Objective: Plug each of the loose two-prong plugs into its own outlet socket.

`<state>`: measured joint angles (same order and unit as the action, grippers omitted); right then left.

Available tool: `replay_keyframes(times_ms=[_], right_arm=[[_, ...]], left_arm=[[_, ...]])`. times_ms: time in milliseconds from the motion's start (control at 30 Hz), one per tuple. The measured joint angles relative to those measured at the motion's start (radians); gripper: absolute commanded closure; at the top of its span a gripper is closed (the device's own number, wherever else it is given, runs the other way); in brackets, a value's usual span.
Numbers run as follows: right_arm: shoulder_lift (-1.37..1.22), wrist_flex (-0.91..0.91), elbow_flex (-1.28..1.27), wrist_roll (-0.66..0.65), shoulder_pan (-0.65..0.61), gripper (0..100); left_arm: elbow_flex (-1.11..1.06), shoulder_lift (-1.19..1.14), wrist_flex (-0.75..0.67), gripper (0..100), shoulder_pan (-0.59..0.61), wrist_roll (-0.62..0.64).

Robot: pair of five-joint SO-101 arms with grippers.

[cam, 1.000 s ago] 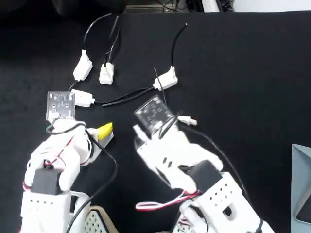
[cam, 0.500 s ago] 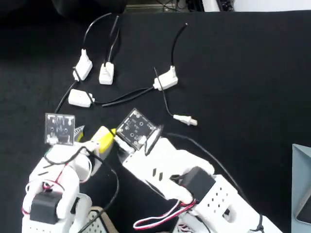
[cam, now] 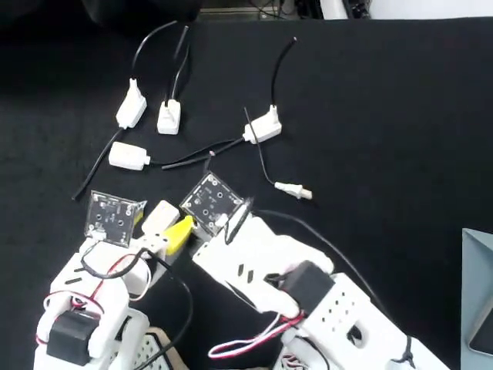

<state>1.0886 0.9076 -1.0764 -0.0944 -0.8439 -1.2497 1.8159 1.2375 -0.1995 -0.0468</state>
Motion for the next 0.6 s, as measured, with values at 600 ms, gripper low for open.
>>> replay_keyframes(times_ms=[600], right_arm=[[-0.118,-0.075,0.002,0.003,0.018,98.7]], left_arm=[[-0.011,-0.002,-0.026,70,0.008,-0.012]])
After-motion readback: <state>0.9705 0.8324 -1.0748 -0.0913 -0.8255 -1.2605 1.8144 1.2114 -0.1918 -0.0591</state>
